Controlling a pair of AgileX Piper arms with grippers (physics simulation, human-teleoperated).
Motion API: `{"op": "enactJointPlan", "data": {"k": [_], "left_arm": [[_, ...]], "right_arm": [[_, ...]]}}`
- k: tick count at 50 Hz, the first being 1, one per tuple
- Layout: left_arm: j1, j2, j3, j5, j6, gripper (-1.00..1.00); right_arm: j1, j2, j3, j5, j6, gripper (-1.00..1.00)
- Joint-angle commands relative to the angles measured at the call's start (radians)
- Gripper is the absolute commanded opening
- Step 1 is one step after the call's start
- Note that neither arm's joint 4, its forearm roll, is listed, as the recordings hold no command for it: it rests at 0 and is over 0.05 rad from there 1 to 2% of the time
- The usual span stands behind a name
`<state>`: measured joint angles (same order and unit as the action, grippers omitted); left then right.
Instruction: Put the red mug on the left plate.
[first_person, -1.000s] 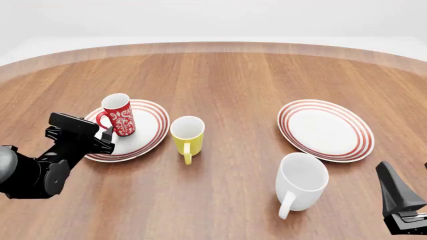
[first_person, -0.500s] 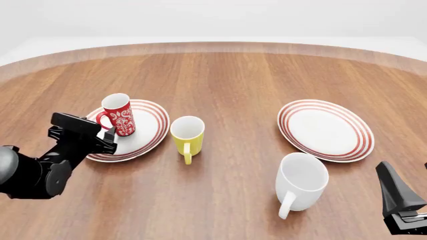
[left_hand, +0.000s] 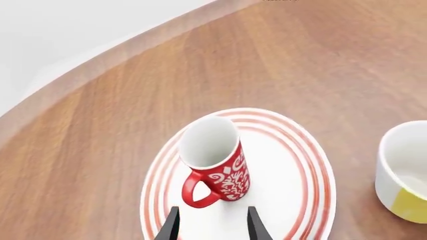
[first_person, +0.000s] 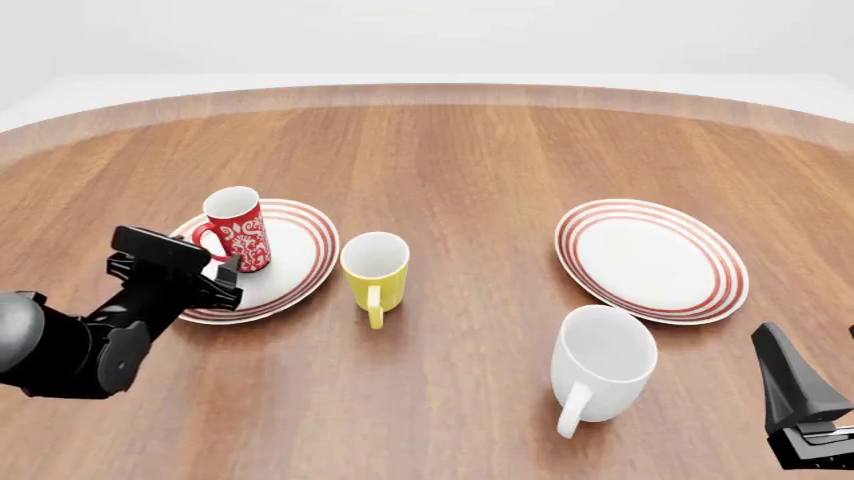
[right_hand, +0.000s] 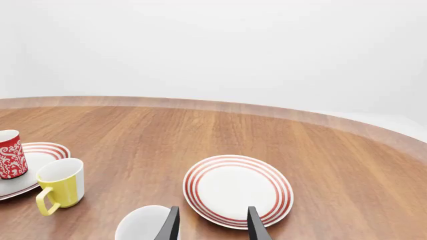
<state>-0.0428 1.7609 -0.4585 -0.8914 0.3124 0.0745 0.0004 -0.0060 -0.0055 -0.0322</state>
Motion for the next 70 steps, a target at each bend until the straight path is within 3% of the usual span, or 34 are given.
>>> {"op": "enactJointPlan", "data": {"k": [1, 70], "left_arm": [[-0.013, -0.005, 0.001, 0.002, -0.011, 1.00], [-0.080, -0.090, 0.067, -0.028, -0.035, 1.00]], "right_arm": [[0.000, 0.000, 0.000, 0.000, 0.000, 1.00], [0.007, 0.000, 0.003, 0.003, -0.004, 1.00]]}}
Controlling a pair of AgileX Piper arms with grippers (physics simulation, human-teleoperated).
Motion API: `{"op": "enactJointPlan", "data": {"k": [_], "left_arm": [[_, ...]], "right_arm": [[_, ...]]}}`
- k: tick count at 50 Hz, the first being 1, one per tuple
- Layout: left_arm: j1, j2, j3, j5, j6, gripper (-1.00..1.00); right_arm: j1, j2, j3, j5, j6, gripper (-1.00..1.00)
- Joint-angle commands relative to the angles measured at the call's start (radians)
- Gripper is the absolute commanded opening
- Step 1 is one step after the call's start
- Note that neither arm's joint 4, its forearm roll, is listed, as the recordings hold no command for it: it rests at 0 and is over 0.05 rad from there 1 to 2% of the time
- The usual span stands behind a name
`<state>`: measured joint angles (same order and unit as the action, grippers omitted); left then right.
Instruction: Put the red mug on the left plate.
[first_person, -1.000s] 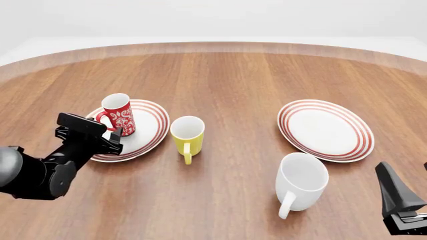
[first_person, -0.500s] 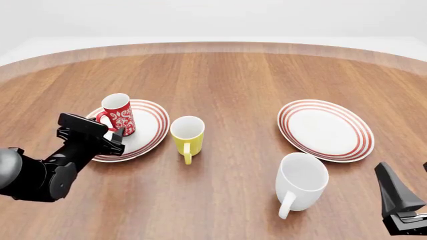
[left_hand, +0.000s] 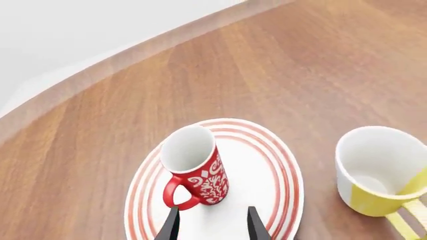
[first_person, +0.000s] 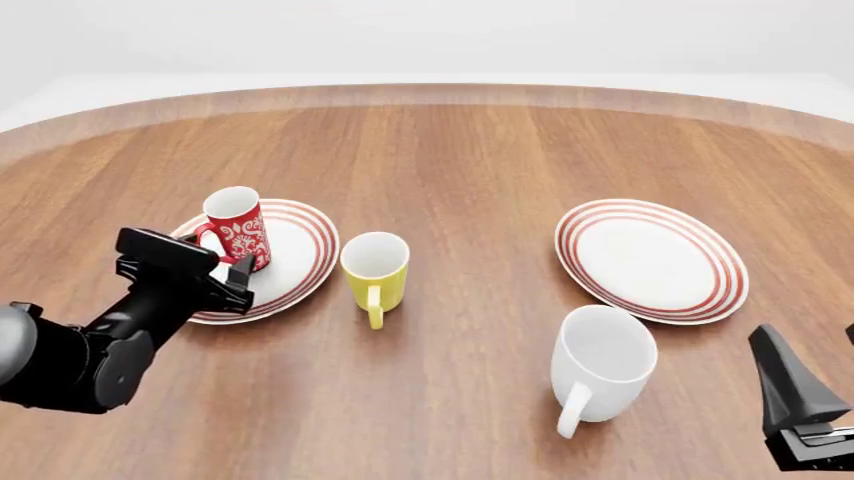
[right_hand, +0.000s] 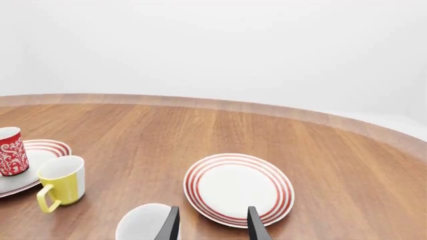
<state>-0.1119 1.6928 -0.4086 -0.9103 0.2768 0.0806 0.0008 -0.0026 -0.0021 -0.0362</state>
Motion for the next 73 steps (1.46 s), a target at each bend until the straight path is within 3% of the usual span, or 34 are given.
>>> {"op": "enactJointPlan", "data": {"k": [1, 73], "left_arm": [[-0.011, -0.023, 0.017, -0.007, 0.000, 1.00], [-0.056, -0.133, 0.132, -0.034, -0.032, 1.00]], "right_arm": [[0.000, 0.000, 0.000, 0.000, 0.000, 1.00], [-0.001, 0.000, 0.002, 0.010, -0.004, 1.00]]}}
